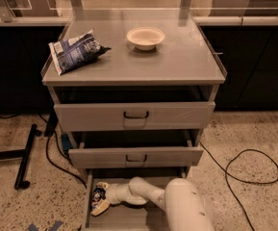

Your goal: Pick pepsi can from bottom drawer and place on counter

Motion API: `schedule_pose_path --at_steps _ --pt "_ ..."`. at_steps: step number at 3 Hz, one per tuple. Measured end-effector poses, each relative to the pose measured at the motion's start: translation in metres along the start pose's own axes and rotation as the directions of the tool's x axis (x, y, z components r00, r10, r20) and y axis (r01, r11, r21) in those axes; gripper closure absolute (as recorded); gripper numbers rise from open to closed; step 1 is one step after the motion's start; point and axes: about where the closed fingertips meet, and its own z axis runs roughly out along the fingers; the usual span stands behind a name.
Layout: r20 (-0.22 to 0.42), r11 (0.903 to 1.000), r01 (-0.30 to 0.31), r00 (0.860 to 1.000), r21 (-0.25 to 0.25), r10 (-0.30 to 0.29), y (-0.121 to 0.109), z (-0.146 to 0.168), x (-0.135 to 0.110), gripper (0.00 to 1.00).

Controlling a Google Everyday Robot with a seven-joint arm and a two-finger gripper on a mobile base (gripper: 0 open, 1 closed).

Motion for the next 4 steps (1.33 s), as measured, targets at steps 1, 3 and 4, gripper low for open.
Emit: schedule_pose_path --at_steps 1,3,4 --pt "-0.005 0.9995 0.025 1.000 0.019 -0.025 0.000 -0.022 -0.004 0.89" --pt "-0.061 0.9896 0.100 0.994 0.103 -0.094 -0.004 -0.127 -0.035 1.00" --pt "-0.118 0.9814 0.121 0.988 0.150 -0.103 0.001 -0.186 -0.057 1.00"
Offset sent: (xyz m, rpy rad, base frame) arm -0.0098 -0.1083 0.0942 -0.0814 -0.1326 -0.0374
